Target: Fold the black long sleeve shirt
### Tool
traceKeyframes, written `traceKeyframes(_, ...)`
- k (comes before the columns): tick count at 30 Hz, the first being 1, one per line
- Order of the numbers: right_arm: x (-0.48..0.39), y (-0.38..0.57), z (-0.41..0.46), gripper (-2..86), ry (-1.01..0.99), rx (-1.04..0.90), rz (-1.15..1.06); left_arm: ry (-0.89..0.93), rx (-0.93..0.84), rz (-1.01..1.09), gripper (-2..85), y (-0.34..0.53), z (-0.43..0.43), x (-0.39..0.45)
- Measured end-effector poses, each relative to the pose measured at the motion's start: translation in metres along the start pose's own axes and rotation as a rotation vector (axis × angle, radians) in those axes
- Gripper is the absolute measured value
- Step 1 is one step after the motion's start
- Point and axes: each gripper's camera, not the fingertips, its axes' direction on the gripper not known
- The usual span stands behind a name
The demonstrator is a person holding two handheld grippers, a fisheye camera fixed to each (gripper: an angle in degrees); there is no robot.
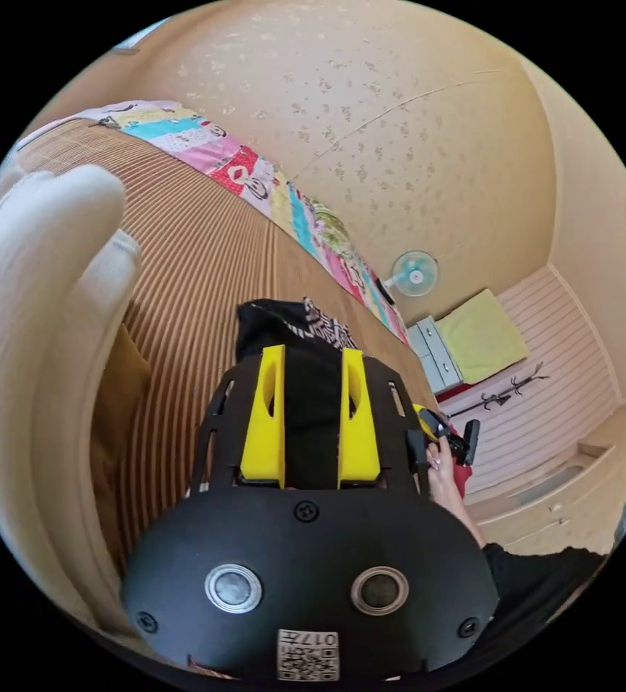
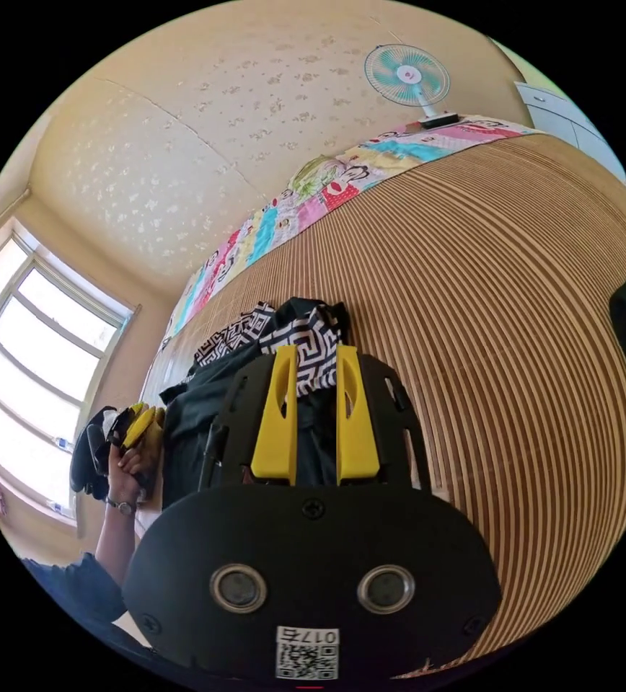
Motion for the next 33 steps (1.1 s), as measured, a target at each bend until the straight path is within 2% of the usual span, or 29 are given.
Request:
traceKeyframes(3,-0.014,0.040,-0.052,7.8,-0.016,-0.020,-0.061,-0.013,-0.073,0.123,12.4,0.070,-0.039,0.039)
traceKeyframes(5,-0.016,0.088,-0.093,7.5,-0.026,-0.062,-0.079,-0.059,-0.090,0.133,12.1,0.115,-0.066,0.048)
traceKeyframes(8,-0.014,0.154,-0.136,6.4,0.008,-0.137,-0.101,-0.113,-0.185,0.073,11.4,0.181,-0.099,0.047)
traceKeyframes(11,-0.007,0.217,-0.175,4.5,0.032,-0.170,-0.025,-0.164,-0.260,0.019,11.7,0.240,-0.117,0.049)
traceKeyframes(16,-0.012,0.291,-0.238,3.4,-0.015,-0.045,0.049,-0.095,-0.320,-0.071,9.8,0.282,-0.107,0.049)
traceKeyframes(19,-0.007,0.298,-0.260,3.6,-0.049,-0.023,0.081,-0.082,-0.311,-0.145,3.8,0.279,-0.112,0.038)
traceKeyframes(24,-0.008,0.282,-0.289,5.6,-0.054,-0.029,0.071,0.024,-0.314,-0.125,2.3,0.284,-0.146,0.039)
traceKeyframes(28,-0.004,0.272,-0.288,7.1,-0.064,-0.064,0.071,-0.036,-0.301,-0.132,4.3,0.292,-0.161,0.035)
traceKeyframes(30,-0.003,0.269,-0.282,7.3,-0.068,-0.075,0.066,-0.065,-0.262,-0.130,9.5,0.298,-0.168,0.034)
traceKeyframes(33,-0.006,0.262,-0.258,6.3,-0.040,-0.174,0.024,-0.117,-0.202,-0.079,12.3,0.305,-0.174,0.036)
